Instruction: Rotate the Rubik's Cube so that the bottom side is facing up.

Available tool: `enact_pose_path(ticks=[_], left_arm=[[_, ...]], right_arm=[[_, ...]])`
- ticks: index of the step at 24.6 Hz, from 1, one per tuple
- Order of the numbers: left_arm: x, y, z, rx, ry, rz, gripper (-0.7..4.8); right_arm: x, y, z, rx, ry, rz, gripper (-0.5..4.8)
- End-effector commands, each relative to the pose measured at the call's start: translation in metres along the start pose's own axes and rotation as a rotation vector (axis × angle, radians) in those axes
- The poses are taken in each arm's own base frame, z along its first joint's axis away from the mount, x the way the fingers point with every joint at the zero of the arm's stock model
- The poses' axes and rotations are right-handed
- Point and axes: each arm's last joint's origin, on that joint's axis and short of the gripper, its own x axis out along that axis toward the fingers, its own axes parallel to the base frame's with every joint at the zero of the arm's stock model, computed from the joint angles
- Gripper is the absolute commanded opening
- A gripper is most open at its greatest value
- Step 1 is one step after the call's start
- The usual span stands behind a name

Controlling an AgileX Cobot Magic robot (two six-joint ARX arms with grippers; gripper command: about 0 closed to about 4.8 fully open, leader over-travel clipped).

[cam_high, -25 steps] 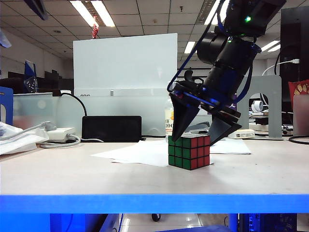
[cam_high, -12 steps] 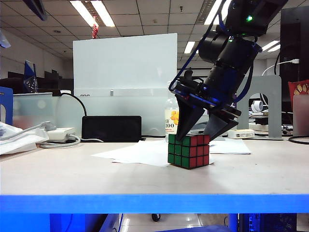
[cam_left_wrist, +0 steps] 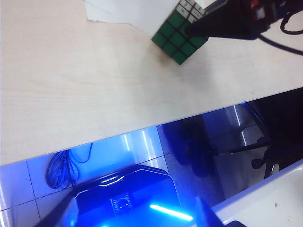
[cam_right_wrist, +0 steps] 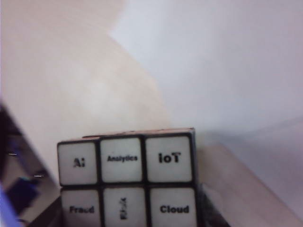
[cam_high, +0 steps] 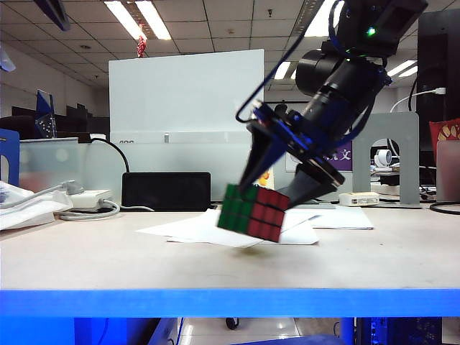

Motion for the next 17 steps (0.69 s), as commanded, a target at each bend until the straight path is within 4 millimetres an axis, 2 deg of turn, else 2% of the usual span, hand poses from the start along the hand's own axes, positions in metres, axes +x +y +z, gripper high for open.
enact_pose_path(ticks=[1, 3, 6, 12, 17], left_arm=[[-0.001, 0.0, 0.001, 0.004, -0.009, -0.001, 3.28], [-0.001, 0.0, 0.001, 0.004, -0.009, -0.001, 3.28], [-0.001, 0.0, 0.001, 0.004, -0.008, -0.001, 3.28], [-0.001, 0.0, 0.0, 0.002, -0.001, 0.002, 3.28], [-0.001, 0.0, -0.001, 0.002, 0.004, 0.005, 3.27]], right_arm=[[-0.006, 0.002, 0.008, 0.04, -0.062, 0.143, 2.69], [-0.008, -0.001, 0.011, 0.097, -0.08, 0.193, 2.7], [-0.011, -0.016, 0.013, 0.176, -0.097, 0.226, 2.69], [0.0, -0.048, 0.001, 0.335, -0.019, 0.198, 2.7], [0.006, -0.05, 0.0, 0.327, -0.015, 0.282, 2.74]])
